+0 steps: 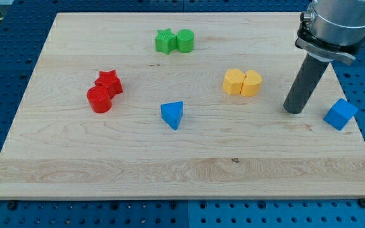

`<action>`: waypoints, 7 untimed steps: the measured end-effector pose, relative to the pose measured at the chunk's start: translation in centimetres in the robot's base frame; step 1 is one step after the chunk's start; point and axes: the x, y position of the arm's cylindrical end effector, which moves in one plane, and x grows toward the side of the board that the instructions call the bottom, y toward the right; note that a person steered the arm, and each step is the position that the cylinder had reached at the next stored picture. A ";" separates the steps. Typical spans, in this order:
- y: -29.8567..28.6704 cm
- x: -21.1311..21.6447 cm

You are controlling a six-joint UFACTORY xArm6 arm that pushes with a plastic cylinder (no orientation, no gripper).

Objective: Move your arm to the bottom centre of the board

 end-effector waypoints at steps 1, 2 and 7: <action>0.0 1.8; -0.7 4.6; -8.5 10.5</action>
